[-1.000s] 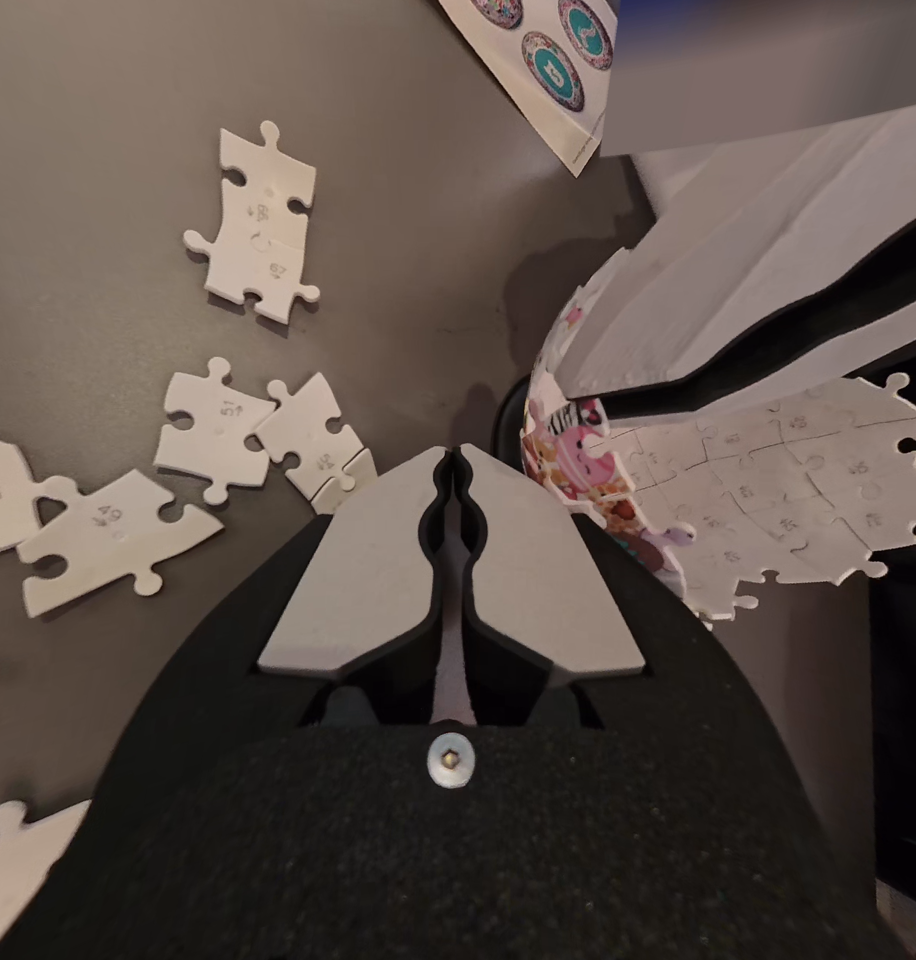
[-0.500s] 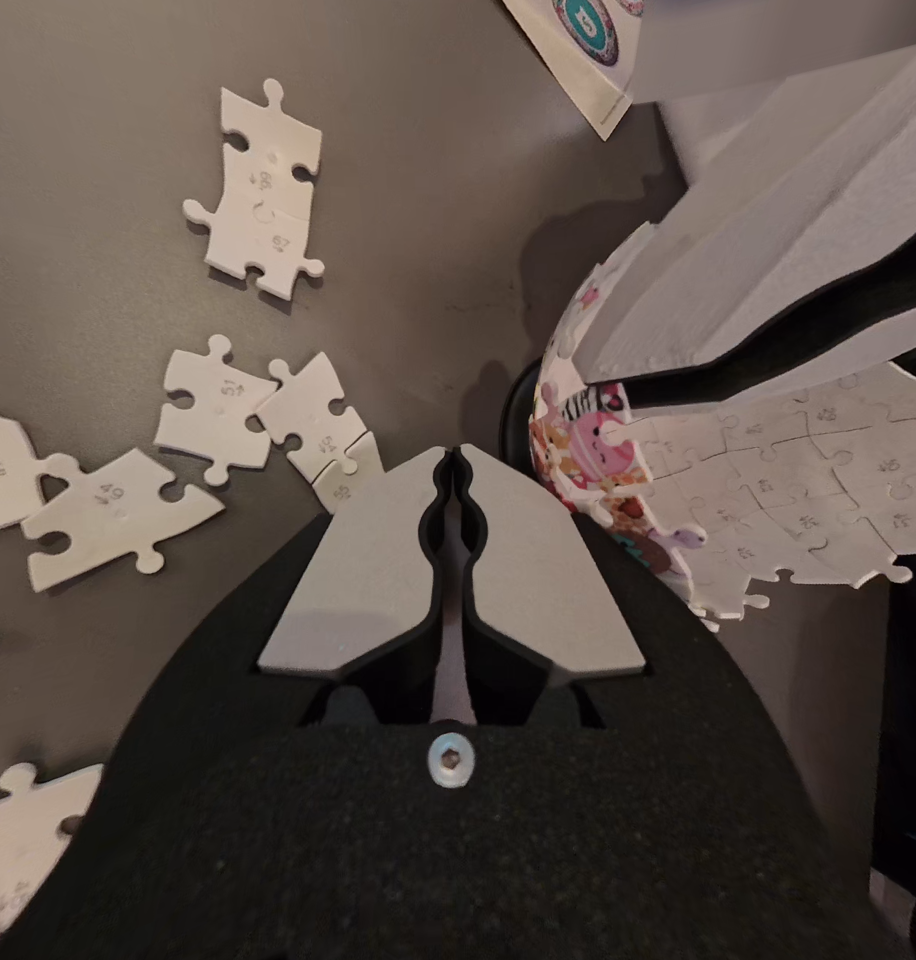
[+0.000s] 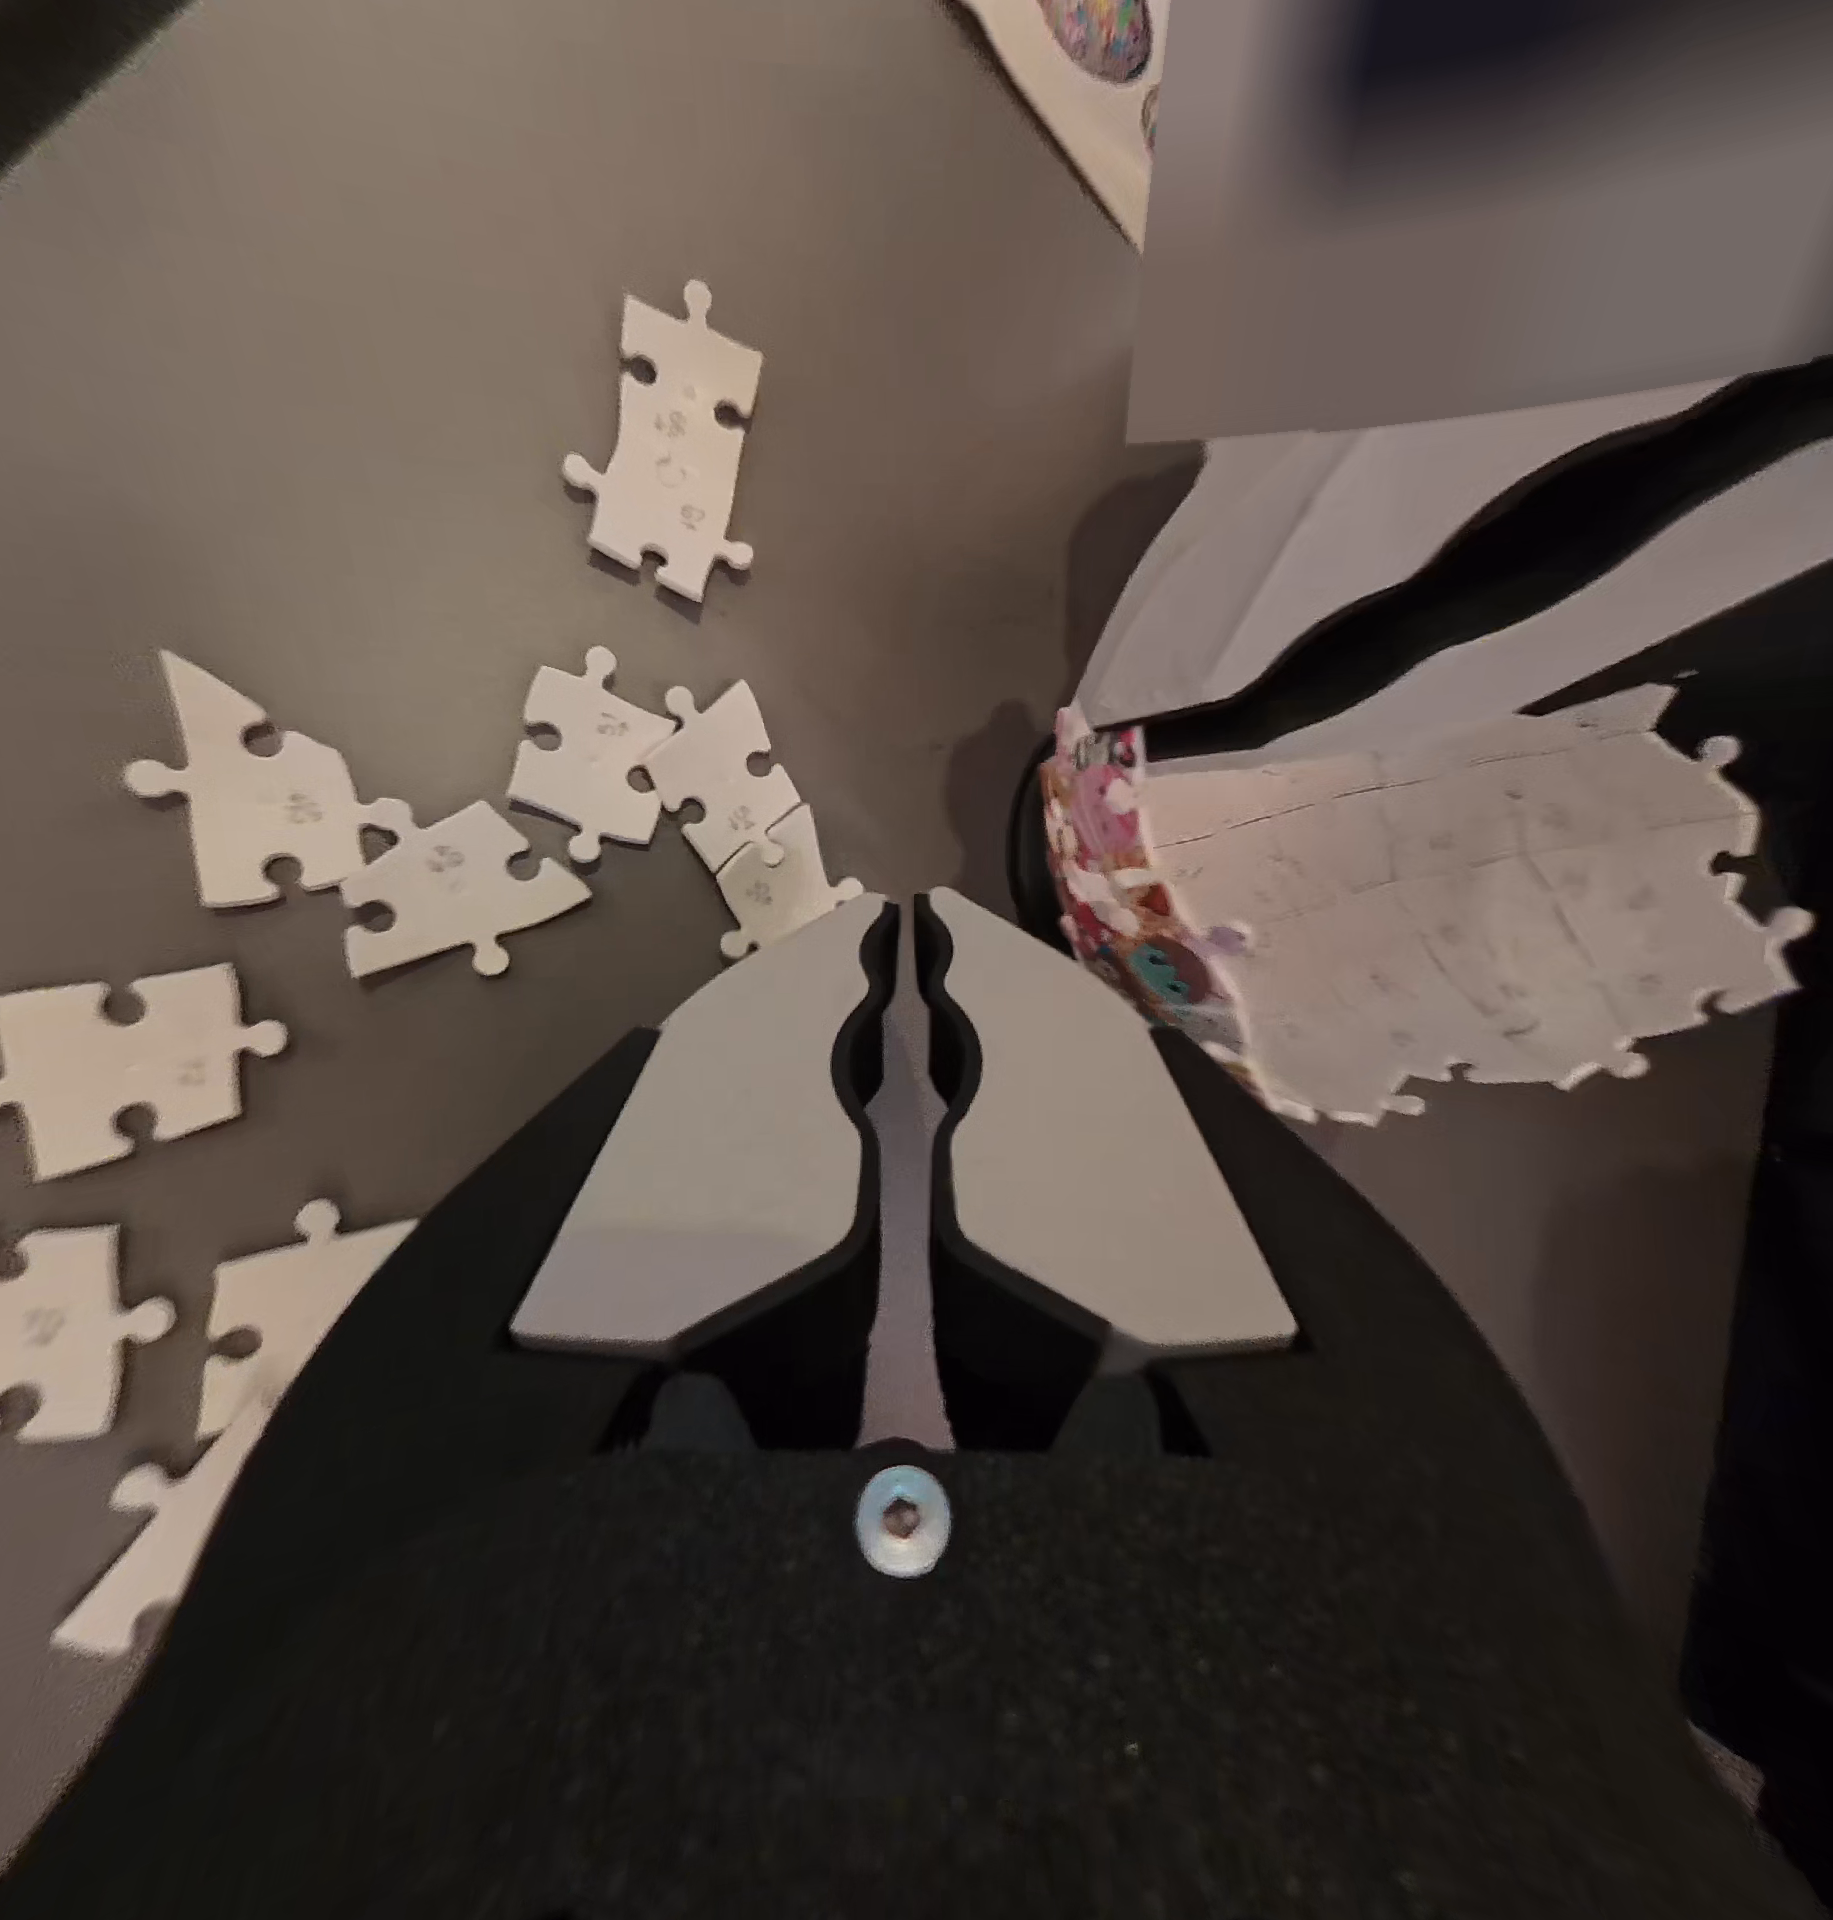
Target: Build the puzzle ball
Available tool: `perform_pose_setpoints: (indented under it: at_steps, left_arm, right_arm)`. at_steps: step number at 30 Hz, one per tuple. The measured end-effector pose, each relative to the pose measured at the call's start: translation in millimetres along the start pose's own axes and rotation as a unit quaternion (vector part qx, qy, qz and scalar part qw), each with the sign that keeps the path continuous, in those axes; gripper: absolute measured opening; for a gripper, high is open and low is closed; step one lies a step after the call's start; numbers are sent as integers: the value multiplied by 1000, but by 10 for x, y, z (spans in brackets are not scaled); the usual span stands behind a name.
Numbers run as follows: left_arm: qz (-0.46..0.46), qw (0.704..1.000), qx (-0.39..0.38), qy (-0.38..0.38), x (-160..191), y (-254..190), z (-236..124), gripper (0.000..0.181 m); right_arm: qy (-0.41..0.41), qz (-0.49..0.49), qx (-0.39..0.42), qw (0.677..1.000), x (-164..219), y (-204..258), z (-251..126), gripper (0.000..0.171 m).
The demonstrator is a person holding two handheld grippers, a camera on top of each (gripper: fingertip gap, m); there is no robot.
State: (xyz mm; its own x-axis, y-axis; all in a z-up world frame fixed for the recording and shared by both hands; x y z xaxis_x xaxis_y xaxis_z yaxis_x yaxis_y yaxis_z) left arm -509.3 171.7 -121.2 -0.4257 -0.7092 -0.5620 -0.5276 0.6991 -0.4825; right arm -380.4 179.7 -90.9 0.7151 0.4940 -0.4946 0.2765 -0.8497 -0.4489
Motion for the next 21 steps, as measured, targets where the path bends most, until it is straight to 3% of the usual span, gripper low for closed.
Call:
perform_pose_setpoints:
  at_steps: [7,15,21]
  left_arm:
    - [12,1000,-3,3,-104,-343,-313,21]
    - [46,988,-83,120,-55,-551,-42,33]
    - [40,987,-90,125,-52,-531,-10,21]
  right_arm:
    - [-15,28,-15,999,-11,-43,-56,4]
    - [-30,35,-23,999,4,-49,-42,4]
    - [-40,56,-39,997,39,-74,-22,3]
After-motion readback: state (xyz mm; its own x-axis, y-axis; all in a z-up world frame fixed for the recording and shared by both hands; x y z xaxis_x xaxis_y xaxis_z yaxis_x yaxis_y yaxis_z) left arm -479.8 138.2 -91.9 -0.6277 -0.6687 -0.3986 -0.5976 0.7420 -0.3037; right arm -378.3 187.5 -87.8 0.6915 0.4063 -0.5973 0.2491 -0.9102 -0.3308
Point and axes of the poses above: each gripper's, where its closed fingertips meet, z out along the fingers, x out of its underside, y = z × x across the jaws, the point moved 8 cm from there along -z, back along the fingers, and after that the axes turned 6 degrees about x, right-handed, at the moved point
